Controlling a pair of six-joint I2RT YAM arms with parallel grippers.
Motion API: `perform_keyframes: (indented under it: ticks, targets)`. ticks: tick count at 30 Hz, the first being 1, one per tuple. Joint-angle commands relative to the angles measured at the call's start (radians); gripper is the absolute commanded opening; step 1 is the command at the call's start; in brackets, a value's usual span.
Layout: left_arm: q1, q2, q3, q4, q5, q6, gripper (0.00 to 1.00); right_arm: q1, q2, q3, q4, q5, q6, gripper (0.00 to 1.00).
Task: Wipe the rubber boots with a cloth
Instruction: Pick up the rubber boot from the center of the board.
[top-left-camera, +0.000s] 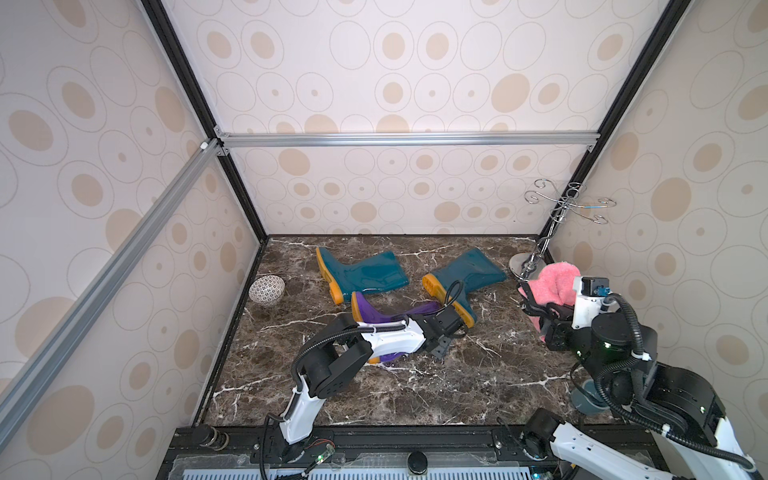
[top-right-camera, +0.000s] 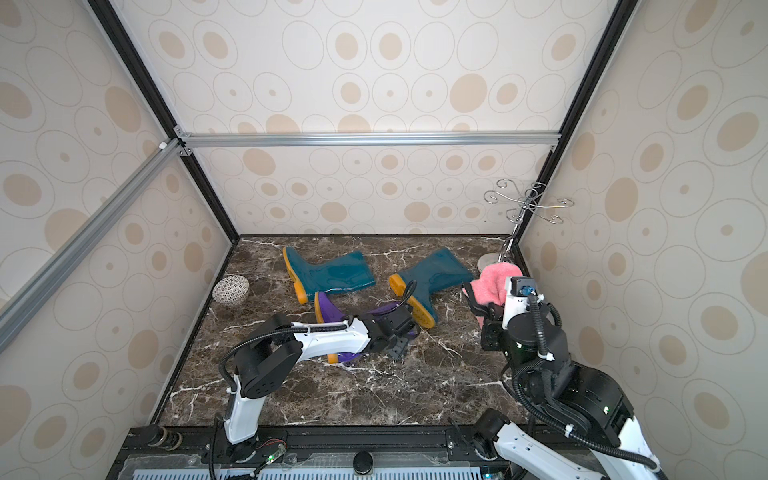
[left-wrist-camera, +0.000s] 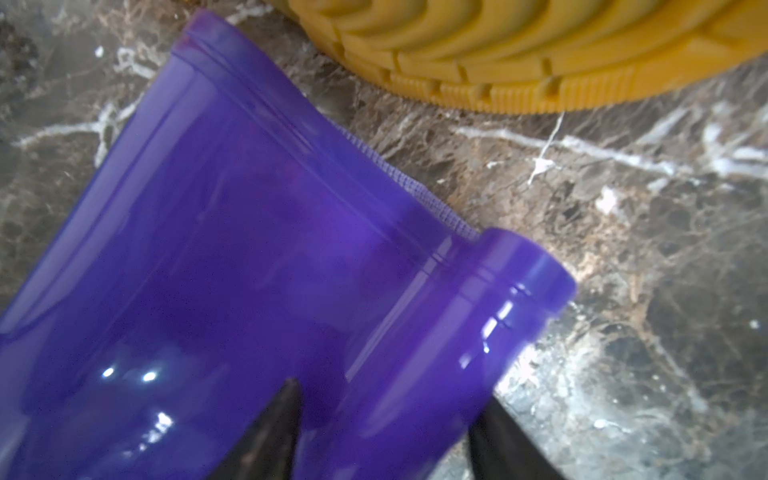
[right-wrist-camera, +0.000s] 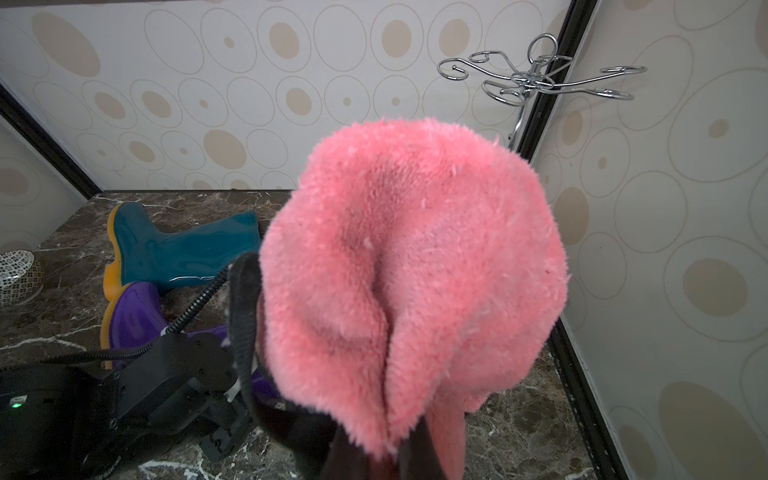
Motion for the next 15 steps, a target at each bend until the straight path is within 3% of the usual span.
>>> perform_keyframes:
  ticks: [1,11,15]
  targets:
    - [-0.004,-0.009,-0.024,0.009,0.009,0.007,0.41,0.000,-0.017,-0.005,0.006,0.006,-0.010,0.00]
    - [-0.004,-0.209,-0.146,0.093,-0.004,-0.011,0.00,0.000,-0.019,-0.014,0.016,-0.002,-0.006,0.00]
    - [-0.003,-0.282,-0.191,0.119,-0.020,-0.005,0.00,0.001,-0.025,-0.028,0.036,-0.002,-0.011,0.00]
